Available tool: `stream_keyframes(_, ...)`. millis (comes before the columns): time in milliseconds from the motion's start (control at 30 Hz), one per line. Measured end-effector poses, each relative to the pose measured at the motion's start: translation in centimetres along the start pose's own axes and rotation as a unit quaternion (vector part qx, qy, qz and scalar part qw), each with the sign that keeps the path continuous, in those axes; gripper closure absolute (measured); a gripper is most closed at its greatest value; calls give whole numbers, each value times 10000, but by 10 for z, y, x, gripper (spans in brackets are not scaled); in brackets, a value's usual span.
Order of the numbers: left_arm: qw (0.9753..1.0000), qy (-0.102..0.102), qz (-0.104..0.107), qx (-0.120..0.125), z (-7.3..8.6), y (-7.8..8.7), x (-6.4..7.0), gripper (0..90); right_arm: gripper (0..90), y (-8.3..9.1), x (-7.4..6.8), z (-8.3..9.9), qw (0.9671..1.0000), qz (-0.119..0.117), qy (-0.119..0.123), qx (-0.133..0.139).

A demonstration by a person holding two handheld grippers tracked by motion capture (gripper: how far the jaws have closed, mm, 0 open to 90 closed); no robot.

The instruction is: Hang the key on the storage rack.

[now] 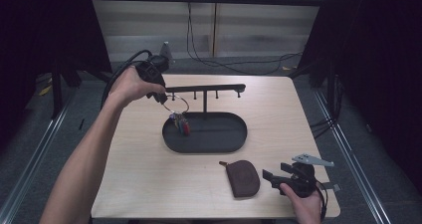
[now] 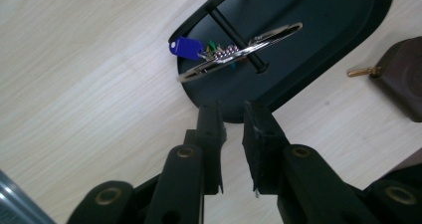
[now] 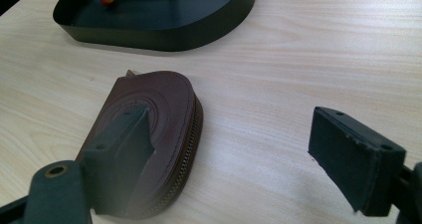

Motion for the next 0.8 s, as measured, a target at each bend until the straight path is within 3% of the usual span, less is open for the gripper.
stream_keyframes(133,9997,67,179,180,4,7,0,742,171,0,0,0,10000,7,-19,-5)
stream_keyframes(167,9992,75,314,241,6,8,1,738,171,0,0,0,10000,12,-24,-9)
stream_keyframes(233,9991,45,303,300,9,11,3,726,171,0,1,0,10000,11,-26,-5)
stream_keyframes(300,9978,64,484,459,13,13,4,703,171,-1,1,0,10000,-1,-26,-23)
stream_keyframes(467,9949,21,709,717,24,17,7,649,171,0,0,0,10000,16,-16,0)
stream_keyframes(600,9940,24,695,840,30,18,7,614,171,0,1,0,10000,21,-28,-5)
stream_keyframes(667,9923,34,696,1021,35,19,5,581,171,-1,1,0,10000,31,-23,-26)
stream_keyframes(800,9912,86,730,1097,42,16,4,549,171,0,1,0,10000,28,-16,-18)
Point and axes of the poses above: each handheld gripper's, and its own axes: y roughly backward along the jaws, z roughly out of its underside, x roughly to its right, the point moved 3 cm from there along -y, roughly forward along the jaws, and after that the axes turned 14 degrees about x, right-handed, at the moved point
